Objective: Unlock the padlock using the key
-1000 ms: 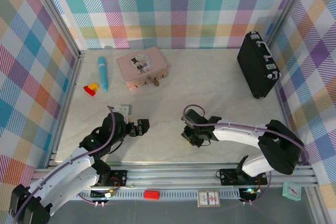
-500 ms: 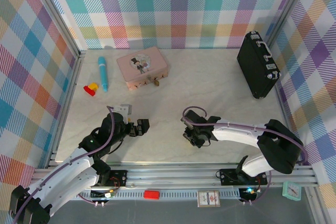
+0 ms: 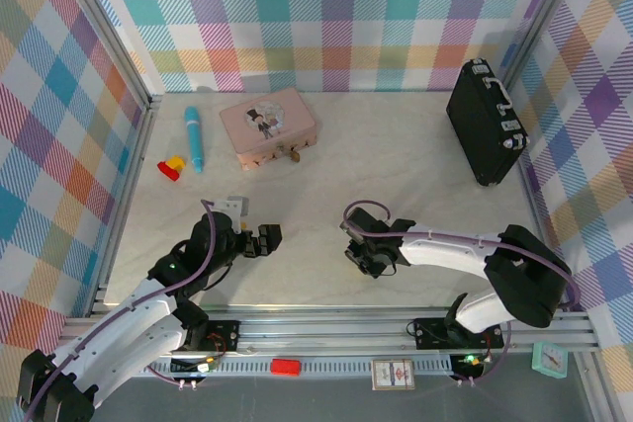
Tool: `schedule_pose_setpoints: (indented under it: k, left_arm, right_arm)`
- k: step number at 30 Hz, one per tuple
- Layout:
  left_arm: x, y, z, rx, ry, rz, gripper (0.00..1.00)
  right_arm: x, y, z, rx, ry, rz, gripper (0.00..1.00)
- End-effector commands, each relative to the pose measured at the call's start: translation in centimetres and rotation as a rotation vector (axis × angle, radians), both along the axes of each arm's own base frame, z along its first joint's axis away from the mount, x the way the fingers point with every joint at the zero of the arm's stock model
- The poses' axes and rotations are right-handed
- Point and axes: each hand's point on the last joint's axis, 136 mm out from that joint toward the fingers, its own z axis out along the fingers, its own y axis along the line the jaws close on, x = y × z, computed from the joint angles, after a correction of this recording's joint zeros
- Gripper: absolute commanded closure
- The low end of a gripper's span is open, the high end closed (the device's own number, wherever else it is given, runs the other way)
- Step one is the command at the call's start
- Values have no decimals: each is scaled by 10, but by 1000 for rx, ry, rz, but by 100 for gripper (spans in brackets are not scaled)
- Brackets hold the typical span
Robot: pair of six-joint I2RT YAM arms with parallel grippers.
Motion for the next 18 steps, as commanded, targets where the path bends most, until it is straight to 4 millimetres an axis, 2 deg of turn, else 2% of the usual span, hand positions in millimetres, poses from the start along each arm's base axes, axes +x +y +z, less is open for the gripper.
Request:
schedule_pose_setpoints:
  k: [1, 7, 18]
  left_arm:
    - [-1, -4, 3, -13, -27, -24, 0]
    - [-2, -3, 4, -13, -30, -23, 0]
    - [-1, -4, 3, -11, -32, -24, 0]
  right_arm:
    - [0, 7, 0, 9, 18, -12, 79]
    - [-1, 6, -3, -5, 32, -20, 73]
    - [3, 8, -1, -10, 19, -8, 85]
